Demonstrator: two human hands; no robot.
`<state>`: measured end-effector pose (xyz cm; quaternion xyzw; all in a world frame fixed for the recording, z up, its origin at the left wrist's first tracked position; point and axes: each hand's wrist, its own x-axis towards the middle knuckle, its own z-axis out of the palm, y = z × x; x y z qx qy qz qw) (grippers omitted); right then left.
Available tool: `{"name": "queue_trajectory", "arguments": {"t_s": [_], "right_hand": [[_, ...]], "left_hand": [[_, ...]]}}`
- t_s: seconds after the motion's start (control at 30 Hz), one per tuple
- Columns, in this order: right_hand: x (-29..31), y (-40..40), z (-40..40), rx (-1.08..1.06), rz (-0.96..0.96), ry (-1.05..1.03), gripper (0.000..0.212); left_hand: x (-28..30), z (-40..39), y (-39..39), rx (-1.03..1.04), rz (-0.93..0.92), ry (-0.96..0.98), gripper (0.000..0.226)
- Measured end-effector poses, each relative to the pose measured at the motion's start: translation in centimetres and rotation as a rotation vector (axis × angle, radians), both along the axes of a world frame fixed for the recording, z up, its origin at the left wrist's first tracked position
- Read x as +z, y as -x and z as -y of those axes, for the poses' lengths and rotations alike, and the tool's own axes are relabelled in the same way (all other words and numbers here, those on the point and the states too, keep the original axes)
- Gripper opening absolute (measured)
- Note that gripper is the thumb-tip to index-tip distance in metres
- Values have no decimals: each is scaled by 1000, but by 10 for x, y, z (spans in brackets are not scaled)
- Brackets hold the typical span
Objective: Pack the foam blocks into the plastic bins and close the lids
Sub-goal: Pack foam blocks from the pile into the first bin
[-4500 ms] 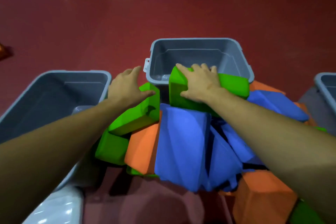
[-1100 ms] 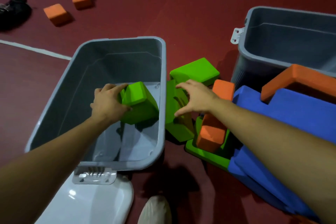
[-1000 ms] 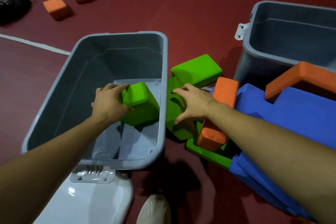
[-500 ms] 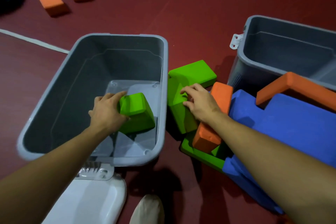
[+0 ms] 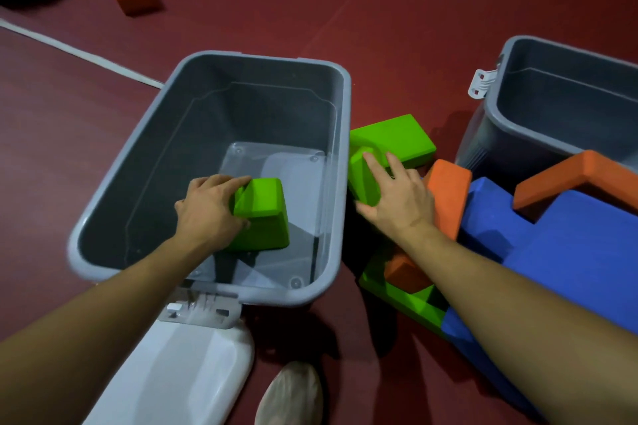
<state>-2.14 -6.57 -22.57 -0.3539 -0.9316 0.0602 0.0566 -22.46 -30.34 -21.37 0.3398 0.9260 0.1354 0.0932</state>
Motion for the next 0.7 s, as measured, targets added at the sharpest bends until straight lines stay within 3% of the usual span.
{"name": "queue_trajectory", "arguments": {"t_s": [0.13, 0.33, 0.5, 0.7], "right_hand": [[-1, -2, 1, -78, 14, 27, 99], [28, 3, -13, -329, -425, 98, 94], [75, 21, 14, -131, -684, -169, 86], [105, 46, 68, 319, -757, -306, 80]], "left_hand": [[-3, -1, 3, 1, 8, -12, 83], [-1, 2, 3, -17, 7, -33, 82], [8, 22, 16, -42, -26, -46, 84], [22, 55, 44, -125, -158, -19, 91]]}}
